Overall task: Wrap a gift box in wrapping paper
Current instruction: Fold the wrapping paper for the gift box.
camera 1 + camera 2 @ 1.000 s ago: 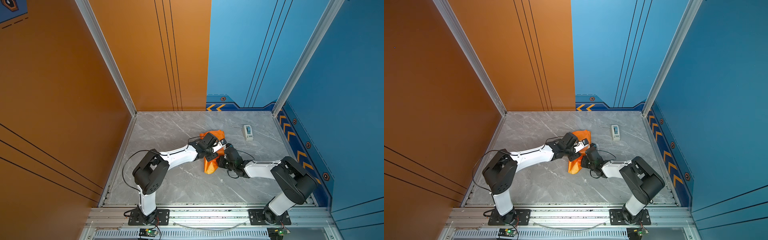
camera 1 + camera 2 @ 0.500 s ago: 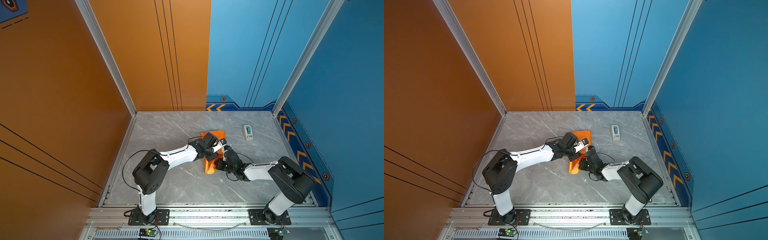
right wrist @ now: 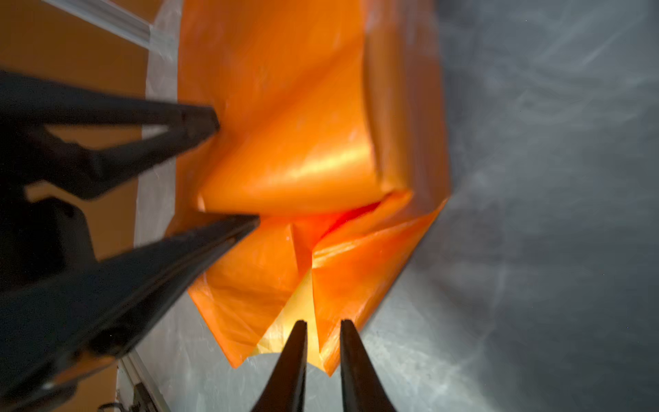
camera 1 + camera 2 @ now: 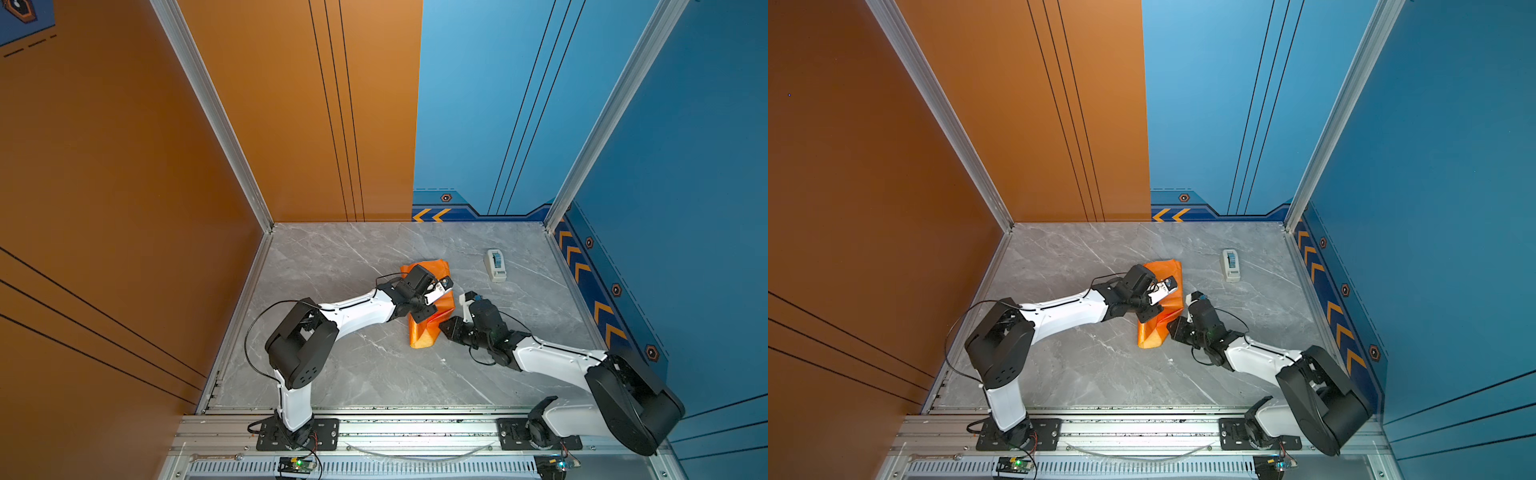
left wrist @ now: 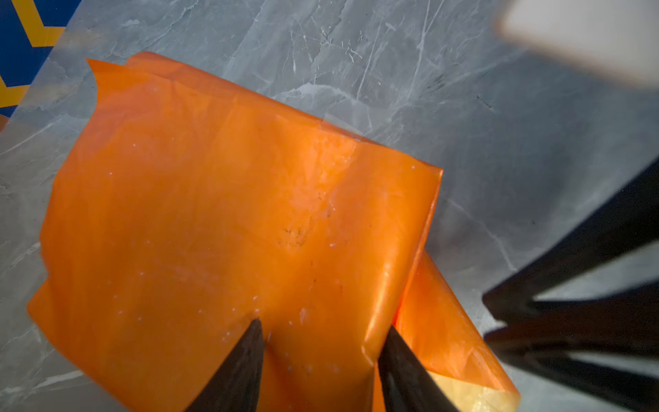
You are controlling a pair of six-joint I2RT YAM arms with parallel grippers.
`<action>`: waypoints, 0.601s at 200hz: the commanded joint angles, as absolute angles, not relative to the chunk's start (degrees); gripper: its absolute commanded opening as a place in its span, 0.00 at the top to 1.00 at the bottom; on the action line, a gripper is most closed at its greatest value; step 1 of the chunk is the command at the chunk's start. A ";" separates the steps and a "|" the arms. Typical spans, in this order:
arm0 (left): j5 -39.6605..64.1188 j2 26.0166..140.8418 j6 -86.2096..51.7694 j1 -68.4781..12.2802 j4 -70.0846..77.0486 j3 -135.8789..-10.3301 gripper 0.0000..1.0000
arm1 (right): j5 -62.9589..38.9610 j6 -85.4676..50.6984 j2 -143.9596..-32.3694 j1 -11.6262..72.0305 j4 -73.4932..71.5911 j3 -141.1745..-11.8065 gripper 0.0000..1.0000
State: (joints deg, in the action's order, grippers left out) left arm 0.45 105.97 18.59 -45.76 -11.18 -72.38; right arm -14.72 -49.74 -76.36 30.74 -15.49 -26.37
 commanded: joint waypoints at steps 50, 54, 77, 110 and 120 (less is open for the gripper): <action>3.12 107.08 17.67 -45.44 -13.45 -71.38 0.48 | -16.19 -49.89 -73.60 22.06 -6.32 -27.81 0.86; 3.16 107.11 17.67 -45.44 -13.44 -71.39 0.48 | -16.38 -49.78 -73.79 22.23 -6.40 -28.04 0.88; 3.12 107.14 17.62 -45.31 -13.36 -71.44 0.48 | -16.38 -50.24 -75.56 23.39 -8.65 -28.38 0.91; 3.43 107.31 17.49 -45.36 -13.37 -71.42 0.48 | -16.04 -50.95 -79.39 26.19 -11.04 -30.40 0.83; 3.44 107.23 17.53 -45.33 -13.40 -71.41 0.48 | -15.13 -50.55 -80.45 27.07 -10.58 -31.22 0.77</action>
State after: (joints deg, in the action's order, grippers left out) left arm 0.69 105.97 18.39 -45.65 -11.11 -72.38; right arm -15.90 -51.29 -78.19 25.21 -10.07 -28.53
